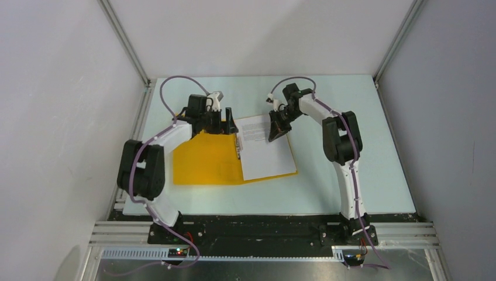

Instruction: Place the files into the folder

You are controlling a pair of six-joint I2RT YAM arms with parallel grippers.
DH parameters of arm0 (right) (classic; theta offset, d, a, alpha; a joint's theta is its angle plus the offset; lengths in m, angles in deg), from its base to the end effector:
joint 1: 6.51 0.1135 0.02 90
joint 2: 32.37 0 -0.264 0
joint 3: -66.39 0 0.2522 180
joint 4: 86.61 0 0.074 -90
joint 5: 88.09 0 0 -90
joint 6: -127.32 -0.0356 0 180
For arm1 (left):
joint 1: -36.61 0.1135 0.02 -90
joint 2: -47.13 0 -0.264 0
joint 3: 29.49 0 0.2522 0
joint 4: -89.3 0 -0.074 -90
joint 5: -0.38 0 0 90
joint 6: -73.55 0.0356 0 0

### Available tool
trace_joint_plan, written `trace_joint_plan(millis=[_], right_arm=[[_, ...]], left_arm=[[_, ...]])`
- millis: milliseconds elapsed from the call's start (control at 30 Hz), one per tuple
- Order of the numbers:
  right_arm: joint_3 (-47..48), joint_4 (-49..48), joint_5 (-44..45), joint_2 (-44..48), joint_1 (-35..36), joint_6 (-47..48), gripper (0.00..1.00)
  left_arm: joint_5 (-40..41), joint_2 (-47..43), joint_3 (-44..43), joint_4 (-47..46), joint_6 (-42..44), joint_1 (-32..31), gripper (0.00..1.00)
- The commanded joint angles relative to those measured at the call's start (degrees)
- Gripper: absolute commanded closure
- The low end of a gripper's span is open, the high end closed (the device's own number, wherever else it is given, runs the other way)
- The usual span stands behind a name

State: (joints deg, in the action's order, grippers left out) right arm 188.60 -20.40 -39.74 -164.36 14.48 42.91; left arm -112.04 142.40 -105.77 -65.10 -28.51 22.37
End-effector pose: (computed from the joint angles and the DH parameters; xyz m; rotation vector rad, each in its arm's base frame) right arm 0.4299 0.1903 0.1693 -0.7706 2.6935 1.1009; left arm 0.3445 -0.1014 0.2193 0.2415 2.3650 -0.6828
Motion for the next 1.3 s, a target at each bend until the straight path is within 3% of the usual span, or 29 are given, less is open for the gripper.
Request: trace_joint_plan(millis=[0,267,567,933,1267], right_arm=[[3.03,0.25,-2.67,-3.08,-0.08,-0.80,1.00],[3.38,0.91,-2.48,-6.75,-1.18,-1.30,1.00],[2.75,0.14,-2.43,-9.12,-1.40,-2.14,1.00],[3.21,0.20,-2.06,-9.88,-1.61,-2.07,1.00],[3.12,0.03,-2.29,-9.81,-1.52,-1.88,1.00]], left_arm=[[-8.71,5.58,-5.28,-9.76,-0.76,-0.11,0.07],[-11.19,17.71,-12.94,-13.65,-4.32,-0.09,0.14],[-14.76,22.36,-14.34,-14.31,-5.26,-0.15,0.18],[-18.08,23.61,-13.60,-14.31,-6.28,-0.39,0.27],[-22.54,15.80,-8.39,-16.42,-8.64,-0.59,0.29]])
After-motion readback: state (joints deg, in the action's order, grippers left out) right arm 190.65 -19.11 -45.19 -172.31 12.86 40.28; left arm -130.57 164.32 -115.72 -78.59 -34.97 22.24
